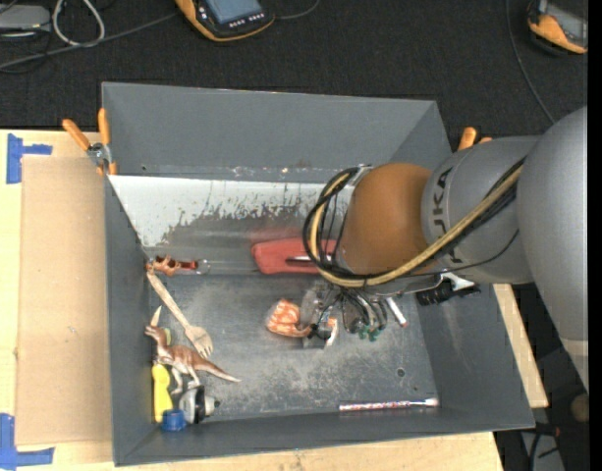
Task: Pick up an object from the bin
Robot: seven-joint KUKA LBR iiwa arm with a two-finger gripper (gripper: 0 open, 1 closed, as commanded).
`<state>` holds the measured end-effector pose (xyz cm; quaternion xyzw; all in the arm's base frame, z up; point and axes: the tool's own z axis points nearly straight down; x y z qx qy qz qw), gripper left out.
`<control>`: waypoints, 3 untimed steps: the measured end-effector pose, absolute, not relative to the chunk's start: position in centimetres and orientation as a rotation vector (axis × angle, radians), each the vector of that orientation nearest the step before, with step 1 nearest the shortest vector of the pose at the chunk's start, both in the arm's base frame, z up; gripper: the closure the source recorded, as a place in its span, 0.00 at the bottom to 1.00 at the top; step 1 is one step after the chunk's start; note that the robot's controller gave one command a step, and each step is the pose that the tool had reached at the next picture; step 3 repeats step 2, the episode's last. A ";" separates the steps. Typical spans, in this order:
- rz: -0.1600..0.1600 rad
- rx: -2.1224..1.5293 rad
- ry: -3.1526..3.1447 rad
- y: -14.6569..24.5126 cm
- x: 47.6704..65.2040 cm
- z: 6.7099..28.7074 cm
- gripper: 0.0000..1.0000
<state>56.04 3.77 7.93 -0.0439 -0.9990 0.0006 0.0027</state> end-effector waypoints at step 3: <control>0.002 -0.117 -3.126 3.7 54.5 17.9 1.00</control>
Offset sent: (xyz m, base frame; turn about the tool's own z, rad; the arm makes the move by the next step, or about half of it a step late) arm -0.0162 -0.0175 0.1666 -0.0324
